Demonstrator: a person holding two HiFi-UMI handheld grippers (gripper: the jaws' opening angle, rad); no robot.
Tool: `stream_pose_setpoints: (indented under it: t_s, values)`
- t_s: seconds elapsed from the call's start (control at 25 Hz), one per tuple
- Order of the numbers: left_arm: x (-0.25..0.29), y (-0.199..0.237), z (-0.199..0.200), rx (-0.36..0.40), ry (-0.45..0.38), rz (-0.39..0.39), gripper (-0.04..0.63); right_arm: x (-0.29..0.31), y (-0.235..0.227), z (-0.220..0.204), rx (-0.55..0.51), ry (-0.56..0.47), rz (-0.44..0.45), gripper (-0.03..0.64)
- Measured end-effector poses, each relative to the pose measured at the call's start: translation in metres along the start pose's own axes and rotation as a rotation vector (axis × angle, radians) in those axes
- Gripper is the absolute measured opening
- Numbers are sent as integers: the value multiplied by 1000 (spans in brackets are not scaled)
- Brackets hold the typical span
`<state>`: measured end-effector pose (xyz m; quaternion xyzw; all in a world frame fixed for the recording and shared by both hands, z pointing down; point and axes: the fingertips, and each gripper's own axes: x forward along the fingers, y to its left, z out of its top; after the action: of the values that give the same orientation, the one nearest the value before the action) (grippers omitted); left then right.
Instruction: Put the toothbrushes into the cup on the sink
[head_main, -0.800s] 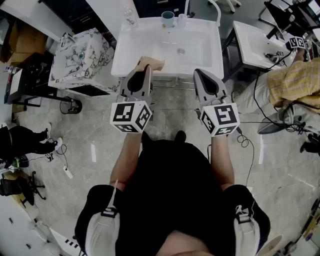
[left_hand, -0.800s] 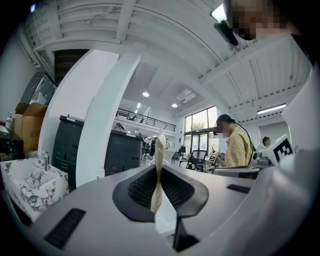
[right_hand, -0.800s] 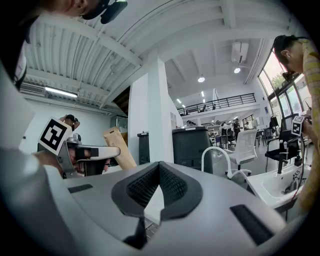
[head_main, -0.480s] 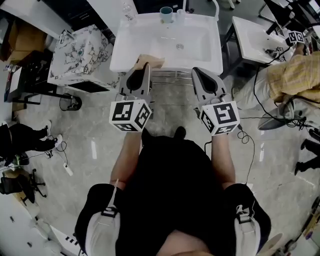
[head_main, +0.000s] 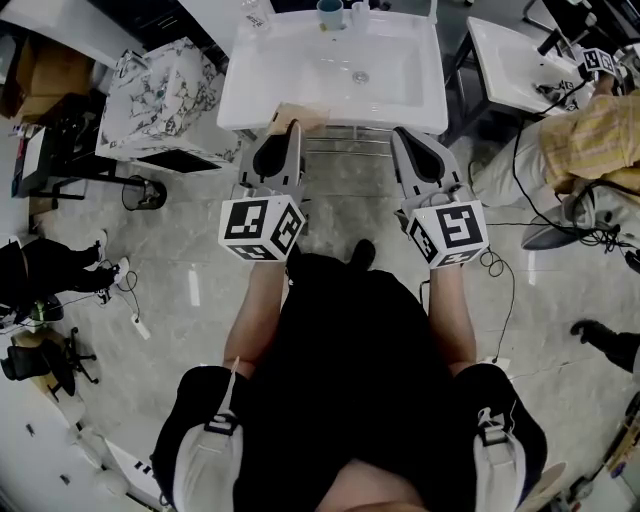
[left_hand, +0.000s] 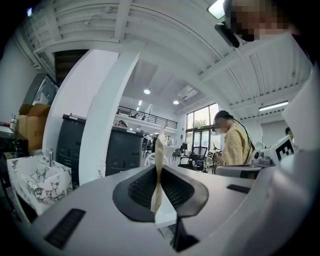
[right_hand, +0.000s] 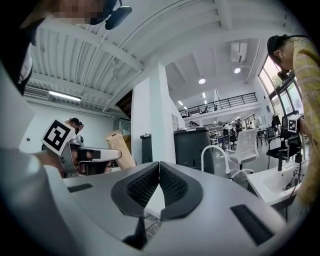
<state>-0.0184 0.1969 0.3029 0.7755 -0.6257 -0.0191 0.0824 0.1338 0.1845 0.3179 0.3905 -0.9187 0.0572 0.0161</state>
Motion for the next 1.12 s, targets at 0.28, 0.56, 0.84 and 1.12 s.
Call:
stream_pose_setpoints:
  t_s: [0.28,0.56,0.84,1.12]
  values:
    - [5,-1,-6,-22,7,-1,38,1,3,-13,22,56,21,31]
    - [18,8,-17,-34,36,-21,38,16,-7,-27,57,87,-14,31]
    - [50,29,-12,-47,37,-49,38,45,-18,-20,53,86,-41,31]
    - [98,68,-8,-76,53,-79,38,99,-36,-7,51,84,-78,31]
